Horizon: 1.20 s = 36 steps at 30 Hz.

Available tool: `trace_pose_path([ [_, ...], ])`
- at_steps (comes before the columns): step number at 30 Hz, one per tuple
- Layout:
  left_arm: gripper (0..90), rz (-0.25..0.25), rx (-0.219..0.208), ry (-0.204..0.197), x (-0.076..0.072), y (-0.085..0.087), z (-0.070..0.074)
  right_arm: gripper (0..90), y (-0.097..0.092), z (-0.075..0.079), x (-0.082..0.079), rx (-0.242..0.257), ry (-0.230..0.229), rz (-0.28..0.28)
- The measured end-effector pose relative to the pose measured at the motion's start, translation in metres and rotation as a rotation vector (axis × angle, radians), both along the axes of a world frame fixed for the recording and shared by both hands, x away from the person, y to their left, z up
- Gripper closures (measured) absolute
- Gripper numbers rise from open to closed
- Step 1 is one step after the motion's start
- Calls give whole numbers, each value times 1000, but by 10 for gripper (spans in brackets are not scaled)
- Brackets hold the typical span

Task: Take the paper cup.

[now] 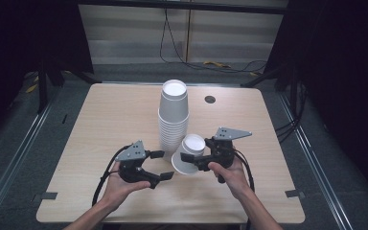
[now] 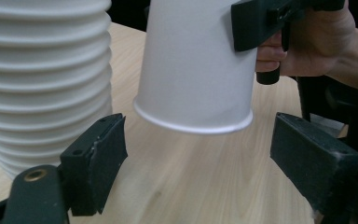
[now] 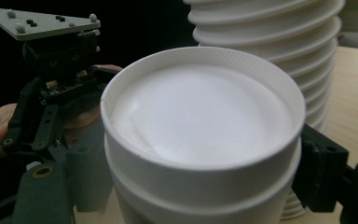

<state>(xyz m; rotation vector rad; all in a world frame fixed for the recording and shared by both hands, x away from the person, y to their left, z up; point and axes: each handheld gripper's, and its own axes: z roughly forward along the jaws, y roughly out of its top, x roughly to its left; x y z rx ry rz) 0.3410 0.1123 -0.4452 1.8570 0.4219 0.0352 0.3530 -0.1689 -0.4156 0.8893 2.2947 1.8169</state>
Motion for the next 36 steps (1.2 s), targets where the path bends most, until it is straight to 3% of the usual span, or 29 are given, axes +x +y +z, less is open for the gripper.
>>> trace_pose_path([
  [9,156,-12,-20,7,0,1,3,212,14,-2,-3,2,6,61],
  [14,155,-37,4,-1,-2,-5,-1,213,21,-7,-4,6,19,82],
  [17,156,-9,43,-12,-3,-7,-1,213,25,-7,-5,4,23,98],
  [30,103,-36,26,3,-3,-13,-6,214,36,-14,-10,32,34,123],
  [36,100,-36,46,1,-4,-17,-9,214,42,-18,-11,45,42,143],
])
